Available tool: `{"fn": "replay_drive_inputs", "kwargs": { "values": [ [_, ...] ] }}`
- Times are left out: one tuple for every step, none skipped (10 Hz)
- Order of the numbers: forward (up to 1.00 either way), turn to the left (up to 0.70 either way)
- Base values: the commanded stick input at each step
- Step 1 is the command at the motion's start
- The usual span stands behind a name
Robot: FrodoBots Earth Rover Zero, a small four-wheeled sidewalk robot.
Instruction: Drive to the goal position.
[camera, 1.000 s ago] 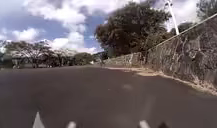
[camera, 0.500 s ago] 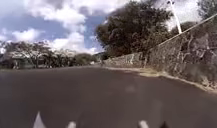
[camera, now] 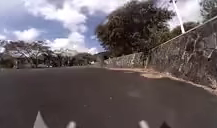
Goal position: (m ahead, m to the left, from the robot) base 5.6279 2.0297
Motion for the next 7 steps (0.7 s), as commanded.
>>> {"fn": "replay_drive_inputs", "kwargs": {
  "values": [
    [0.5, -0.25],
    [0.5, -0.25],
    [0.5, -0.25],
    [0.5, -0.25],
    [0.5, -0.25],
    [0.5, -0.25],
    [0.5, 0.0]
  ]
}}
